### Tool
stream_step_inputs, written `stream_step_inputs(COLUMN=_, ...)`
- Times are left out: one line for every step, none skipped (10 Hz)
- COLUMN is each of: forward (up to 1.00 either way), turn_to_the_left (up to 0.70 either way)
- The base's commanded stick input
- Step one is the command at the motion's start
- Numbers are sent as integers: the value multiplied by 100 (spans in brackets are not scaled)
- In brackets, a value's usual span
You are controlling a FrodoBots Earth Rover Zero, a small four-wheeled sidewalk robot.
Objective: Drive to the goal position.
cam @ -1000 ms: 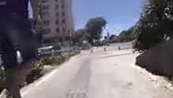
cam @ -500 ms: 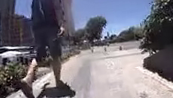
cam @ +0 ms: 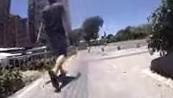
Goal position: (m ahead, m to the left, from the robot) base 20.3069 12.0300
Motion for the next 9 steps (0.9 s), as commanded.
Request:
stream_step_inputs(forward=70, turn_to_the_left=0)
stream_step_inputs(forward=70, turn_to_the_left=0)
stream_step_inputs(forward=70, turn_to_the_left=0)
stream_step_inputs(forward=70, turn_to_the_left=0)
stream_step_inputs(forward=70, turn_to_the_left=0)
stream_step_inputs(forward=70, turn_to_the_left=0)
stream_step_inputs(forward=70, turn_to_the_left=0)
stream_step_inputs(forward=70, turn_to_the_left=0)
stream_step_inputs(forward=70, turn_to_the_left=0)
